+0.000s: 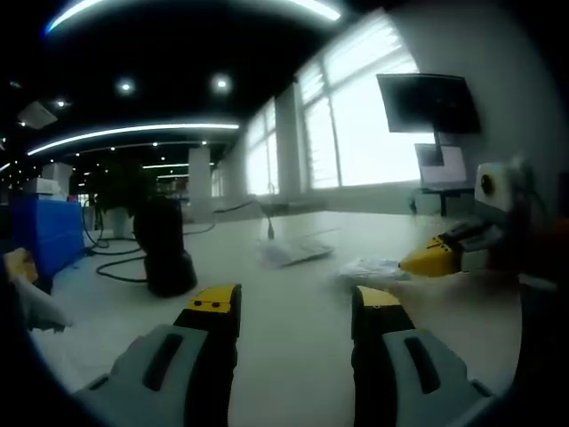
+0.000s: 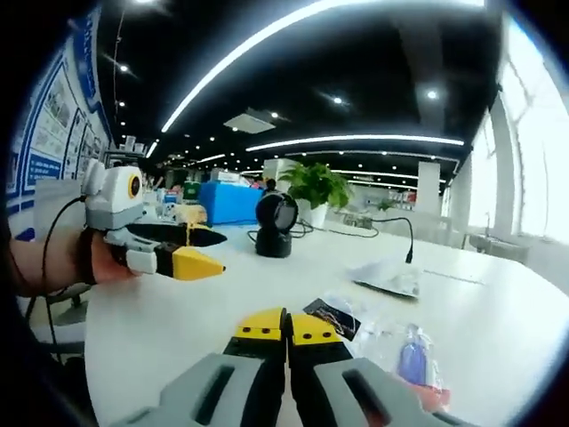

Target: Clip sheet goods on table flip sheet goods clip sheet goods scan sheet goods put sheet goods back to table

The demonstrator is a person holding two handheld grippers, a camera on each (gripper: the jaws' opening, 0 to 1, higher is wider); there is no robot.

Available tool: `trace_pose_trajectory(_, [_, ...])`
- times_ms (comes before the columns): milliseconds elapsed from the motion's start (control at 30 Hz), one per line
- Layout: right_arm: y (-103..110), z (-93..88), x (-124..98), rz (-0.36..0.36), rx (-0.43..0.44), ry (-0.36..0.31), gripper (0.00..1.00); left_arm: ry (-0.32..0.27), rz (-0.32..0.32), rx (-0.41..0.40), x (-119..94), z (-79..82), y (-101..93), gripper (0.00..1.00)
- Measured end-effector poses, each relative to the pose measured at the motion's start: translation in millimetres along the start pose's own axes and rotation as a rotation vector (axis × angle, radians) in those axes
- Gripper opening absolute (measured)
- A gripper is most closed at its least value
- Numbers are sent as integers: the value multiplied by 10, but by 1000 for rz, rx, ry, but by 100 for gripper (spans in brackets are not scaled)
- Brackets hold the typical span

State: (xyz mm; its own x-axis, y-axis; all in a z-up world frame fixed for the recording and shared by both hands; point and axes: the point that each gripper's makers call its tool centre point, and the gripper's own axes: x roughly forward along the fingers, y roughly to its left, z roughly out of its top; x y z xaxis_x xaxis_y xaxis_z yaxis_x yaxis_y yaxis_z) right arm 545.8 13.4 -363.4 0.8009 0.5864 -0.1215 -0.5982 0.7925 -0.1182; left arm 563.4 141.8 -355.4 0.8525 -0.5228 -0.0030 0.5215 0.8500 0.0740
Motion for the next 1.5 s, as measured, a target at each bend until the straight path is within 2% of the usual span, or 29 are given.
trace_pose_trajectory(267, [-237,315,-124,-43,77,-67,0,-4,-2,-1,0,8,0,42])
trace_pose_trajectory(433, [-354,405,-166,-53,123,-83,0,-6,-2,-2,-1,12,0,42])
trace_pose_trajectory(467, [-440,439,-175,-60,140,-93,0,-6,-2,-3,-1,13,1,42])
trace_pose_trajectory(767, [-714,706,-253,-114,149,-147,0,-4,-1,-1,-1,9,-1,42])
trace_pose_trajectory(1133, [-936,969,-367,-161,165,-213,0,2,-2,2,-1,-2,-7,42])
trace_pose_trajectory(1300, [-985,1102,-399,-174,165,-245,0,1,-1,2,-4,0,-4,42])
trace_pose_trajectory(1500, [-992,1170,-437,-188,198,-260,0,1,1,0,-5,0,1,42])
